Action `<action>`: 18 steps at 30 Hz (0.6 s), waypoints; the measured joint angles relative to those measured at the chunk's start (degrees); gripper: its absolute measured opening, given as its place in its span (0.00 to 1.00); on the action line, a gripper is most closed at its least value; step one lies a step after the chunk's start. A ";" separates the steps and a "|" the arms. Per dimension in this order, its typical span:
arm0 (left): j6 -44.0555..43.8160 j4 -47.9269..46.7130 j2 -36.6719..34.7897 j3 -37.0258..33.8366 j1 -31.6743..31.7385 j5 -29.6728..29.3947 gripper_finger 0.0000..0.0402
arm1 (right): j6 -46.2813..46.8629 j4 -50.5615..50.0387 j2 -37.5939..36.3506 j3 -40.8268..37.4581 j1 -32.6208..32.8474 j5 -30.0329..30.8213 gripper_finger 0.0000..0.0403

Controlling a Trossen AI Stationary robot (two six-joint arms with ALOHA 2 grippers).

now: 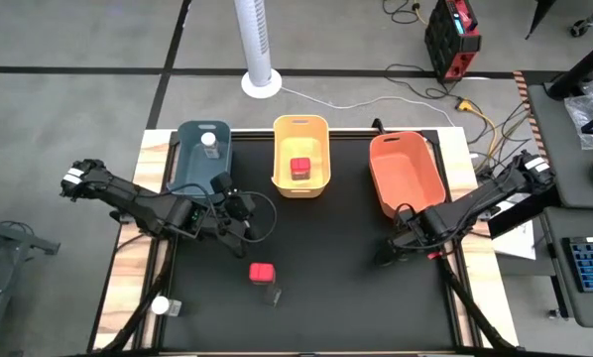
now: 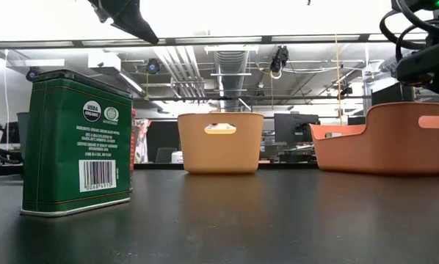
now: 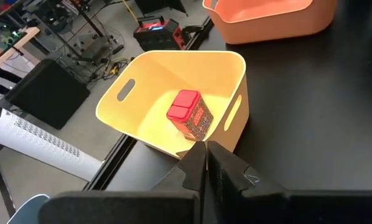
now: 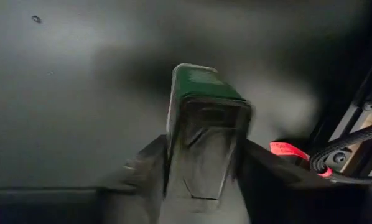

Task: Sort spices by type
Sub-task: Put the top black seasoning can into the orange bin

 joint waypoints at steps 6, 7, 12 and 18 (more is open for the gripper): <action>-0.33 0.16 0.00 0.00 0.01 0.02 0.00 | -0.54 0.08 0.59 -0.17 -0.01 0.12 0.30; -0.42 0.16 0.00 0.00 0.01 0.02 0.00 | -0.64 0.02 0.58 -0.10 0.00 0.12 0.30; -0.47 0.15 0.00 -0.16 0.01 0.04 0.00 | -2.92 0.12 -0.26 3.63 0.01 0.17 0.30; -0.88 0.35 0.00 -0.31 0.02 0.04 0.00 | -9.10 0.22 0.31 16.54 -0.79 4.91 0.30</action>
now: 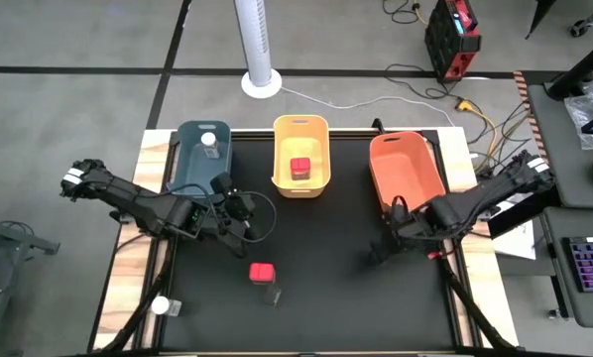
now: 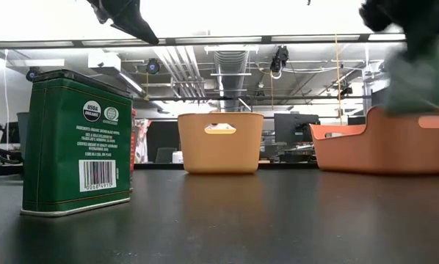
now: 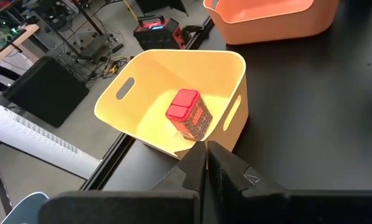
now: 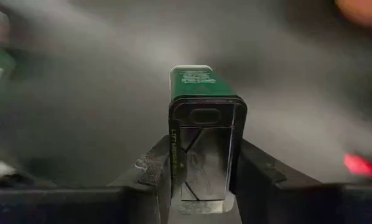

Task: Sort spices by type
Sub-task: Put the top black seasoning can into the orange bin

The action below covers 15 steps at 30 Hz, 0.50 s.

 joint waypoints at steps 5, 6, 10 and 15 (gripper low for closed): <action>0.42 0.73 0.00 -0.02 -0.02 -0.02 0.00 | -7.35 -1.69 2.00 11.26 -4.74 8.47 0.30; 0.51 1.00 0.00 -0.02 -0.02 -0.02 0.00 | -9.50 -2.18 2.49 13.21 -6.34 9.33 0.30; 0.54 1.36 0.00 -0.02 -0.01 0.00 0.00 | -20.49 -4.11 5.79 19.98 -14.46 10.75 0.30; 0.49 1.48 0.00 -0.02 -0.02 0.00 0.00 | -34.26 -9.22 11.78 27.16 -26.47 10.93 0.30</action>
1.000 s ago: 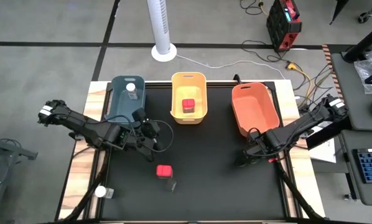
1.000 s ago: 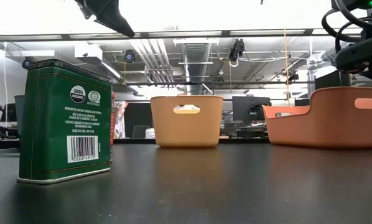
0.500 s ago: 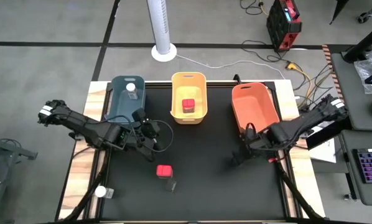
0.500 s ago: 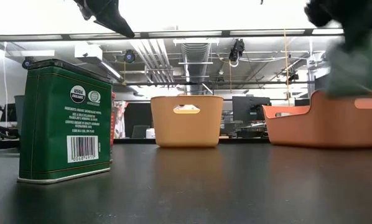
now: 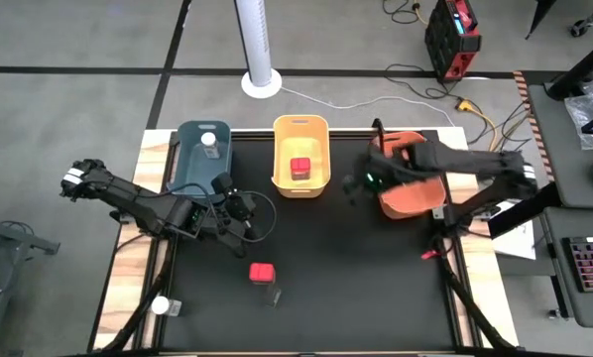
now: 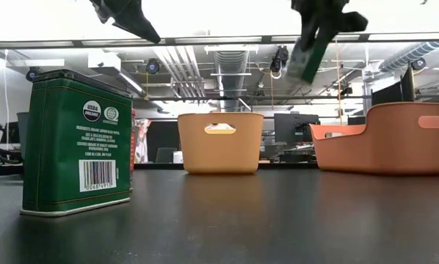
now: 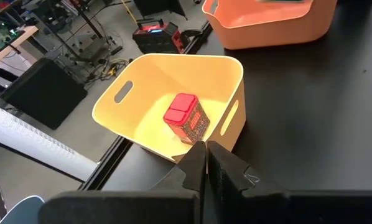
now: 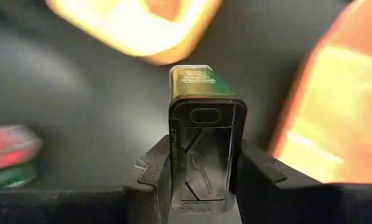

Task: Sort spices by type
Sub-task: Put the top black seasoning can into the orange bin

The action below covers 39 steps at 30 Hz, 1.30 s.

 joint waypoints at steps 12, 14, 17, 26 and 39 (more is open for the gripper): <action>-0.39 -0.04 0.00 0.00 -0.02 0.10 0.00 | -14.72 -14.99 9.05 3.56 -24.41 2.51 0.30; -0.48 -0.04 0.00 0.00 -0.02 0.14 0.00 | -15.74 -15.03 9.48 2.27 -26.97 3.05 0.30; -0.50 -0.05 0.00 0.00 -0.04 0.60 0.00 | -17.85 -13.89 8.92 -0.87 -30.14 3.11 0.30; -0.95 -0.04 0.00 0.00 -0.04 1.58 0.00 | -21.03 -2.80 3.89 -15.18 -34.10 -0.03 0.30; -1.53 -0.04 0.00 0.00 -0.04 1.61 0.00 | -22.54 8.85 3.55 -27.65 -34.73 -5.02 0.30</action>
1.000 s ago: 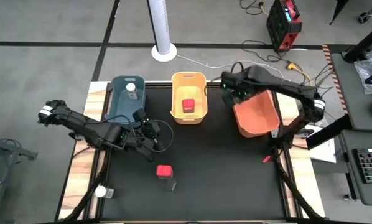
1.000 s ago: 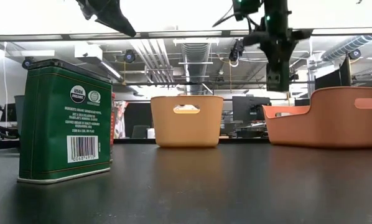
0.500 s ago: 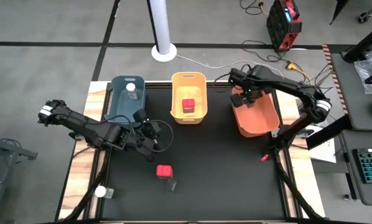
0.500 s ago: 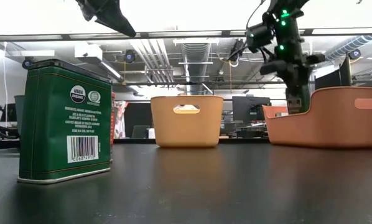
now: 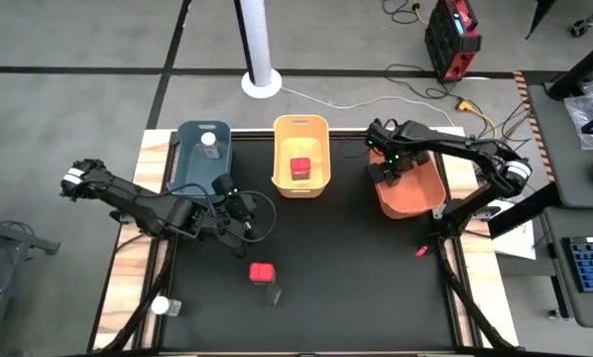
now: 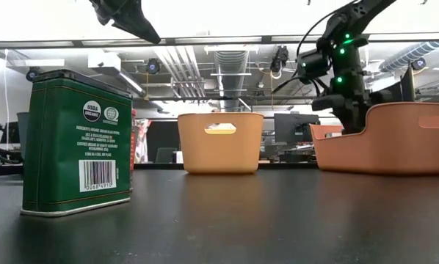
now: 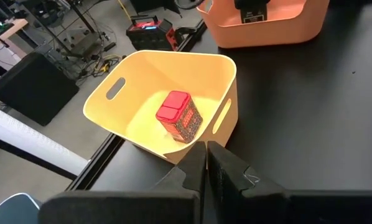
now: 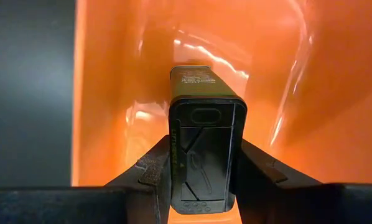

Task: Sort spices by type
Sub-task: Put the top black seasoning can into the orange bin, then adjust the orange bin

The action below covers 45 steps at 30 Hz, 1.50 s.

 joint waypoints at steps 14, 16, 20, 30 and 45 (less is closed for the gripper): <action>0.46 0.00 0.00 0.00 0.00 0.01 0.00 | -1.11 3.58 0.00 -2.31 -0.26 0.06 0.35; 0.50 0.00 0.00 0.00 0.00 -0.01 0.00 | -1.92 3.58 0.00 -2.29 -0.26 0.06 0.34; 0.55 0.00 0.00 0.00 0.00 -0.01 0.00 | -2.58 3.66 0.00 -2.29 -0.26 0.09 0.36; 0.58 0.00 0.00 0.00 0.00 -0.01 0.00 | -2.94 3.87 -0.05 -2.22 -0.26 1.01 0.55; 0.44 0.01 0.00 0.00 0.00 0.00 0.00 | -5.79 3.35 -0.20 8.58 -0.26 5.74 0.61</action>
